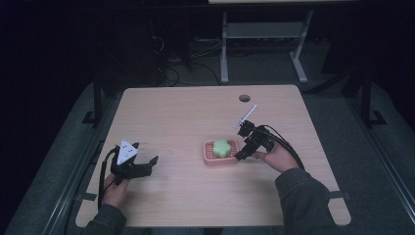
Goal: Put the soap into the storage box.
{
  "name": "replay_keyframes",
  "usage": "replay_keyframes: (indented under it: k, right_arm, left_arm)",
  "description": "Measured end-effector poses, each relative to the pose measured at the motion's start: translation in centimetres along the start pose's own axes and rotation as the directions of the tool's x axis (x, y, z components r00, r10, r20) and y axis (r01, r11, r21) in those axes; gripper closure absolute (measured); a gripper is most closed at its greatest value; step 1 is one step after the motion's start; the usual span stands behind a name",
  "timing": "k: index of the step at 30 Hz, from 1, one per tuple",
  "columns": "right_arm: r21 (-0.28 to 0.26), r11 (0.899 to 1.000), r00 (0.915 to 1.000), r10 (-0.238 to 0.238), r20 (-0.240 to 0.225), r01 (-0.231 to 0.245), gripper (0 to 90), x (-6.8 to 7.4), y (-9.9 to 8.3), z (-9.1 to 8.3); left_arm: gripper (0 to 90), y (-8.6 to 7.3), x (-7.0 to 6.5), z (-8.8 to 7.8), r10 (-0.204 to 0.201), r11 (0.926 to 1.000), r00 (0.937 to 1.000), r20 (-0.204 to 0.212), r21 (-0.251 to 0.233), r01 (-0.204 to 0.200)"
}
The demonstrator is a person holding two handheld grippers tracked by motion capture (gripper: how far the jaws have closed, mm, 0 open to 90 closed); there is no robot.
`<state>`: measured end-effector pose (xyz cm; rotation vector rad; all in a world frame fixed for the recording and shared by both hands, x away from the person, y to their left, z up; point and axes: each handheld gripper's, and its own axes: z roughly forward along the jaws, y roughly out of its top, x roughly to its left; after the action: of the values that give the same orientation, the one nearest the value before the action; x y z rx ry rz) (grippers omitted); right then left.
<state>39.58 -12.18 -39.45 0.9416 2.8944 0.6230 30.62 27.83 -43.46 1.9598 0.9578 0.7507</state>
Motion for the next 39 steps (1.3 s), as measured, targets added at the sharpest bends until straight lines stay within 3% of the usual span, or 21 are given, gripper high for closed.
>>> replay_keyframes:
  k: [11,39]
  right_arm:
    - [-0.005,1.0,1.0,0.001,0.01,-0.001,23.4,0.2,-0.8,-0.5]
    - [-0.014,0.998,0.9986,0.054,0.002,-0.054,23.6,0.1,-5.2,-0.7]
  left_arm:
    - [14.2,0.0,0.0,0.0,0.0,1.0,1.0,0.0,0.0,0.0]
    - [14.2,0.0,-0.1,0.1,0.006,1.0,1.0,0.0,0.004,-0.006]
